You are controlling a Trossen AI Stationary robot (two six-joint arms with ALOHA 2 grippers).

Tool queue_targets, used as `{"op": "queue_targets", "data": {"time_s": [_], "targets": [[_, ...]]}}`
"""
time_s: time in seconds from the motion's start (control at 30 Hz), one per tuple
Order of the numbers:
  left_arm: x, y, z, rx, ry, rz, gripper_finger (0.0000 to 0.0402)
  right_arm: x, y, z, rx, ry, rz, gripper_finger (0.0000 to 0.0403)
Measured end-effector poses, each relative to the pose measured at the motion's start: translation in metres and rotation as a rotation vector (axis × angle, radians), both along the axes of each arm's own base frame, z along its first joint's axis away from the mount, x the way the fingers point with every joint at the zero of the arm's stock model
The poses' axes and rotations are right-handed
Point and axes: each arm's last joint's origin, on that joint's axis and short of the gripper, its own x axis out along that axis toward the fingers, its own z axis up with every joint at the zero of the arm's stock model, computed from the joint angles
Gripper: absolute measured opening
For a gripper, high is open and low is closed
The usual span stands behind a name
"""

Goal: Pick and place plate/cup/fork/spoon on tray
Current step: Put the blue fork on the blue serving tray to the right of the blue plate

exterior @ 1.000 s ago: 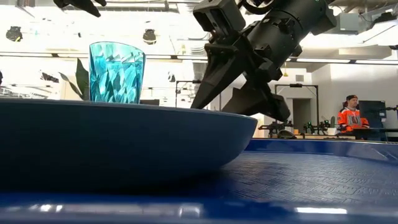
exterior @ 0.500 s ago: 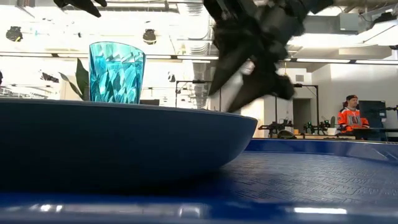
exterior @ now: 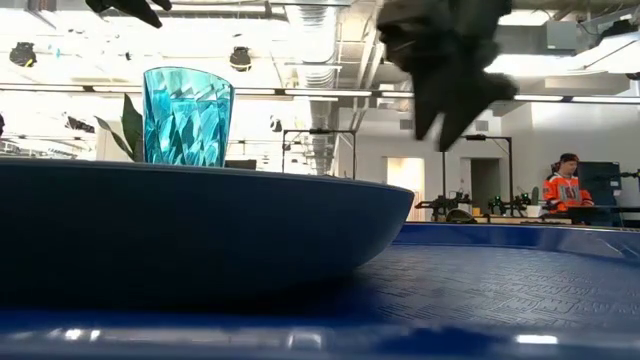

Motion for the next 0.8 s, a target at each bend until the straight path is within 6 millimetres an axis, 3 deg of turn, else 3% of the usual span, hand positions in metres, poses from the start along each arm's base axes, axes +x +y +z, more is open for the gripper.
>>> {"op": "queue_targets", "data": {"time_s": [0.47, 0.63, 0.8], "targets": [[0.000, 0.000, 0.000, 0.003, 0.000, 0.003, 0.0215, -0.065, 0.027, 0.009, -0.183, 0.427, 0.092, 0.0213], [0.000, 0.000, 0.000, 0.004, -0.004, 0.004, 0.0215, -0.081, 0.032, 0.020, -0.267, 0.472, 0.296, 0.0192], [0.000, 0.000, 0.000, 0.004, -0.003, 0.003, 0.0215, -0.099, 0.028, 0.027, -0.250, 0.437, 0.345, 0.0174]]}}
